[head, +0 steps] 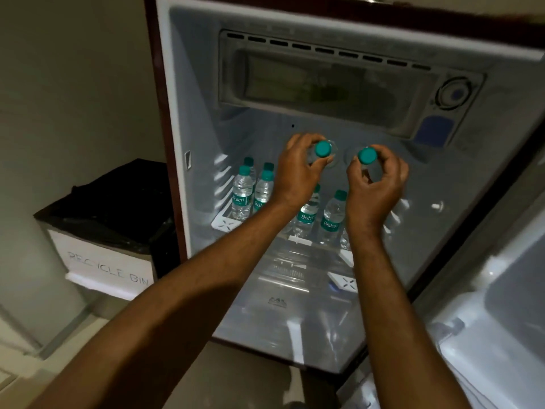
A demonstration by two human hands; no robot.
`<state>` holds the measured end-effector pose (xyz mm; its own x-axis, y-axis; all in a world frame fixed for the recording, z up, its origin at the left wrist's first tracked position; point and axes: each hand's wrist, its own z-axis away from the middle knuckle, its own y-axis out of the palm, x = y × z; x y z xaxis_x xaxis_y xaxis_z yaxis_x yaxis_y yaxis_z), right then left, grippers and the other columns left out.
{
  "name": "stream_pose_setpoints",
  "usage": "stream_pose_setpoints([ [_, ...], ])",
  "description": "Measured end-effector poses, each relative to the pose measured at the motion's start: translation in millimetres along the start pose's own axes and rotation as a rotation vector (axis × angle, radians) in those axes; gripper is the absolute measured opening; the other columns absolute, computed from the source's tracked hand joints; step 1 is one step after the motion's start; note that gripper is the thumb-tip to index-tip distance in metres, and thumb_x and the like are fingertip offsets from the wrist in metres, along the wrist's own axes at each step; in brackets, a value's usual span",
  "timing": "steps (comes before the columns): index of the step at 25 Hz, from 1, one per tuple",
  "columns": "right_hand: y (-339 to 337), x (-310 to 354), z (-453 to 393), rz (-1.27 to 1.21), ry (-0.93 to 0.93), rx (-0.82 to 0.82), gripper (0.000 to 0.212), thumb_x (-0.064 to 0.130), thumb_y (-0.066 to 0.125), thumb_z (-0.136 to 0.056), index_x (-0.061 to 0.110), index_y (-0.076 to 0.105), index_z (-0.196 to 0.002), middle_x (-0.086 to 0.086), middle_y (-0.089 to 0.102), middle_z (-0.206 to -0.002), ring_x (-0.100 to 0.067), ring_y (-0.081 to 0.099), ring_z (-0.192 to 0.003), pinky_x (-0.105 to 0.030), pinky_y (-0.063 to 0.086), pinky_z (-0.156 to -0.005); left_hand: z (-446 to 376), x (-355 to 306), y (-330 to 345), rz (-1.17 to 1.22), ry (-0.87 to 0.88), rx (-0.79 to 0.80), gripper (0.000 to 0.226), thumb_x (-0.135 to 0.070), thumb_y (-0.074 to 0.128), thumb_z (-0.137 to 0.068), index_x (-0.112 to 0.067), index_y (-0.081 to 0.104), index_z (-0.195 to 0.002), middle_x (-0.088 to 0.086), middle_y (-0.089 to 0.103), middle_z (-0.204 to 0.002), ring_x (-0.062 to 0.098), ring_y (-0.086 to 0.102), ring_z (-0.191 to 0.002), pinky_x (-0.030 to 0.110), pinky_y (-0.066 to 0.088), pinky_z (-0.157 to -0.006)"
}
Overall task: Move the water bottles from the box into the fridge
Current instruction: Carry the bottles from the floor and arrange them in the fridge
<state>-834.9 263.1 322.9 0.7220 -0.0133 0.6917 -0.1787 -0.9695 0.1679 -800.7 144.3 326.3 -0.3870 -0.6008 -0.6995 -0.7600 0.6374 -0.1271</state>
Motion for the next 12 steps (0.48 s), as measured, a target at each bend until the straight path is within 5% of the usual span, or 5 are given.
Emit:
stream_pose_setpoints([
  [4, 9.5, -31.6, -26.9, 0.162, 0.051, 0.011, 0.031, 0.011, 0.074, -0.088, 0.009, 0.068, -0.118, -0.009, 0.052, -0.125, -0.012, 0.057, -0.108, -0.002, 0.043, -0.087, -39.3, 20.7, 28.6, -0.066, -0.092, 0.149, 0.036, -0.01, 0.077, -0.085, -0.009, 0.065, -0.118, 0.008, 0.063, -0.12, 0.017, 0.061, -0.112, 0.025, 0.051, -0.099],
  [6, 12.6, -45.6, -43.3, 0.275, 0.122, 0.081, 0.034, 0.013, 0.073, -0.09, 0.004, 0.066, -0.123, -0.012, 0.051, -0.129, -0.019, 0.058, -0.114, -0.017, 0.047, -0.1, -56.0, 32.1, 39.2, -0.05, -0.162, 0.222, 0.04, -0.006, 0.075, -0.086, -0.006, 0.063, -0.124, 0.011, 0.064, -0.125, 0.022, 0.06, -0.116, 0.034, 0.051, -0.103],
  [12, 21.3, -83.7, -86.2, 0.71, 0.11, 0.475, 0.029, 0.017, 0.06, -0.1, 0.0, 0.066, -0.122, -0.021, 0.062, -0.128, -0.035, 0.061, -0.115, -0.025, 0.044, -0.098, -85.5, 60.6, 68.7, -0.329, -0.247, 0.489, 0.035, -0.027, 0.074, -0.088, -0.018, 0.065, -0.121, 0.004, 0.066, -0.123, 0.023, 0.061, -0.113, 0.036, 0.05, -0.099],
])
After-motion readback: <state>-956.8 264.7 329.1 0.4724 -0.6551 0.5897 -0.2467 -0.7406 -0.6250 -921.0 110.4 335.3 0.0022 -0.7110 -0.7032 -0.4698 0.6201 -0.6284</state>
